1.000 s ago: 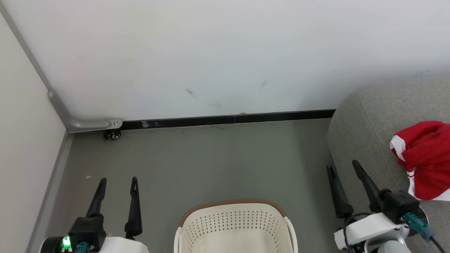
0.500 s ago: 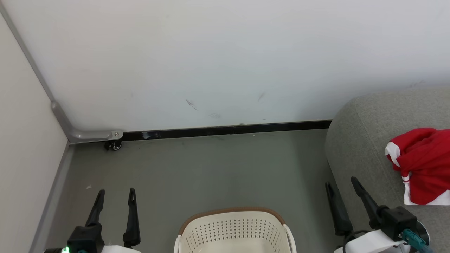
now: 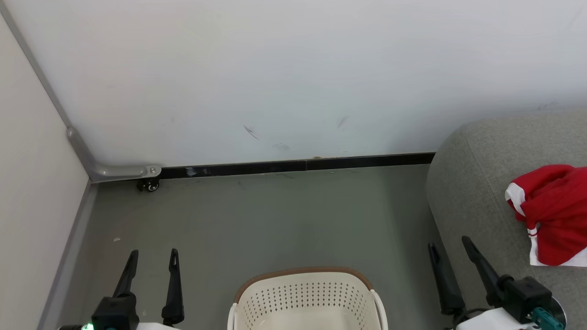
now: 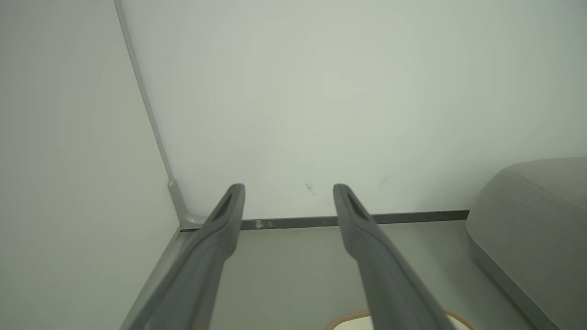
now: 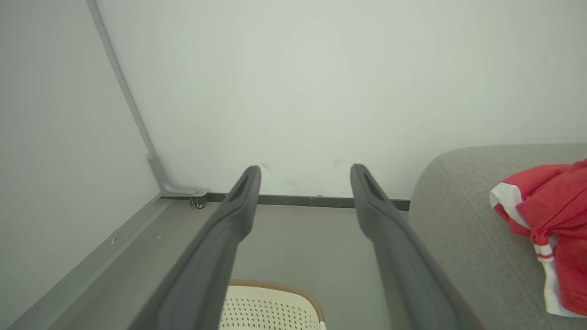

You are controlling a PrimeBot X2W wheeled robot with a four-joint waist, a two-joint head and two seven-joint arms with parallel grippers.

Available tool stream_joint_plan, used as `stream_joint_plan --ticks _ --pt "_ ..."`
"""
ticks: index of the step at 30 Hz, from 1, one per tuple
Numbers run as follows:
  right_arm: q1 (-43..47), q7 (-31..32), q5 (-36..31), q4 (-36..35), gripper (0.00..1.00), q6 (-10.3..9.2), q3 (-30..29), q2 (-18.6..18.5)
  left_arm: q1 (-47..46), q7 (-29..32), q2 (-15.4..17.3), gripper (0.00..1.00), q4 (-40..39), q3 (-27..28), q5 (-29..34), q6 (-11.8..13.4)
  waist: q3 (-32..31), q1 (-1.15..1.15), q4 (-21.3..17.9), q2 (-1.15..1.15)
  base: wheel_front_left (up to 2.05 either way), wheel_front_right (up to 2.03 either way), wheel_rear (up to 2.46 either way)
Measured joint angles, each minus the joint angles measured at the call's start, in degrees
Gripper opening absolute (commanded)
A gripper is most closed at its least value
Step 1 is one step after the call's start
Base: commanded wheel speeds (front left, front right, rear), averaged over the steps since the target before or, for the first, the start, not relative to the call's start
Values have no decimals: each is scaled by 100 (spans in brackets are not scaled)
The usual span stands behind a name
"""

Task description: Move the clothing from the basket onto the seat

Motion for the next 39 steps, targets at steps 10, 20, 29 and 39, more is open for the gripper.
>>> stream_joint_plan --ticks 10,20,29,39 --pt "157 62 180 -231 100 0 65 11 -3 32 7 100 156 -15 -1 0 14 0 85 0 0 0 0" --pt "222 168 222 -407 100 0 77 12 -38 35 15 100 198 -23 -10 -18 64 0 146 0 0 0 0" --pt "260 230 222 -482 100 0 77 14 -79 35 11 100 288 -42 -10 -43 94 0 143 0 0 0 0" --pt "319 285 235 -600 100 0 21 16 -195 35 9 100 312 -168 2 -140 133 0 141 0 0 0 0"
